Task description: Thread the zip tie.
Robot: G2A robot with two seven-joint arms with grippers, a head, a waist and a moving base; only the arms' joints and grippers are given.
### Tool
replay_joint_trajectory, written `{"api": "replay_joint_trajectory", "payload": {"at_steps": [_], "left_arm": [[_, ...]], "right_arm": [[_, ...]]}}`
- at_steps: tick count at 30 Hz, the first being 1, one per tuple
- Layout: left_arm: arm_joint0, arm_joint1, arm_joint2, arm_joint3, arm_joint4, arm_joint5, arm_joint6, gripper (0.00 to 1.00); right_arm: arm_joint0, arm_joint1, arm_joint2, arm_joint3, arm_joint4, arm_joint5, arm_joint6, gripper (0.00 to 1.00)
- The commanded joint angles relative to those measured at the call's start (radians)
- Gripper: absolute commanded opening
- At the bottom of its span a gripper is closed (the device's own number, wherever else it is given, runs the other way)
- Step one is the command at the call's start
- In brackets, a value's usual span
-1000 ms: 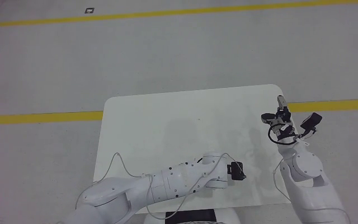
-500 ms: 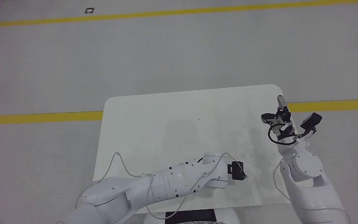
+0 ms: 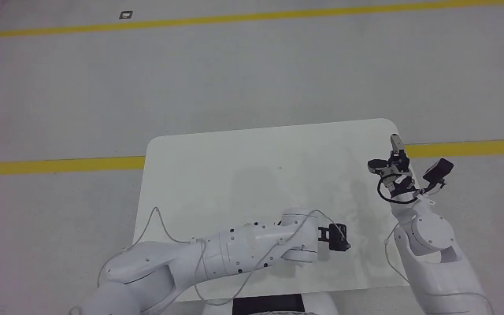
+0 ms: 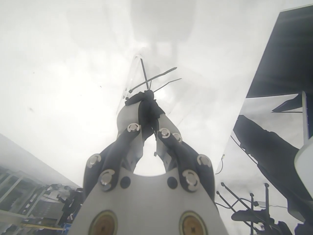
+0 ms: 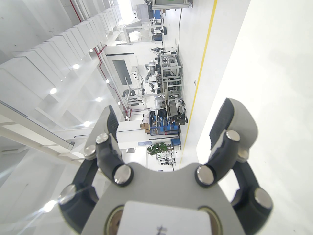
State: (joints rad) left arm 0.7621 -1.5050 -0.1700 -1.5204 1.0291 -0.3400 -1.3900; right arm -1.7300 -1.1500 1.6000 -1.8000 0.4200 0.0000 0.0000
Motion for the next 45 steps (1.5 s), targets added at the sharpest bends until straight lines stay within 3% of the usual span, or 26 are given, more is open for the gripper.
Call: {"api": "replay_joint_trajectory", "payload": {"at_steps": [1, 8, 15, 27, 33, 38, 45], "left_arm": [[-0.004, 0.014, 0.0, -0.016, -0.003, 0.0, 0.0, 0.0], [-0.009, 0.048, 0.0, -0.053, -0.005, 0.0, 0.0, 0.0], [-0.034, 0.083, 0.0, -0.108, -0.021, 0.0, 0.0, 0.0], [-0.072, 0.176, 0.0, -0.183, -0.036, 0.0, 0.0, 0.0], [-0.095, 0.225, -0.004, -0.205, -0.03, 0.0, 0.042, 0.0], [-0.081, 0.273, -0.043, -0.24, -0.022, 0.003, 0.049, 0.0], [-0.028, 0.341, -0.11, -0.321, 0.009, 0.017, 0.036, 0.0]], "right_arm": [[0.0, 0.0, 0.0, 0.0, 0.0, 0.0, 0.0, 1.0], [0.0, 0.0, 0.0, 0.0, 0.0, 0.0, 0.0, 1.0], [0.0, 0.0, 0.0, 0.0, 0.0, 0.0, 0.0, 1.0], [0.0, 0.0, 0.0, 0.0, 0.0, 0.0, 0.0, 1.0], [0.0, 0.0, 0.0, 0.0, 0.0, 0.0, 0.0, 1.0], [0.0, 0.0, 0.0, 0.0, 0.0, 0.0, 0.0, 1.0], [0.0, 0.0, 0.0, 0.0, 0.0, 0.0, 0.0, 1.0]]}}
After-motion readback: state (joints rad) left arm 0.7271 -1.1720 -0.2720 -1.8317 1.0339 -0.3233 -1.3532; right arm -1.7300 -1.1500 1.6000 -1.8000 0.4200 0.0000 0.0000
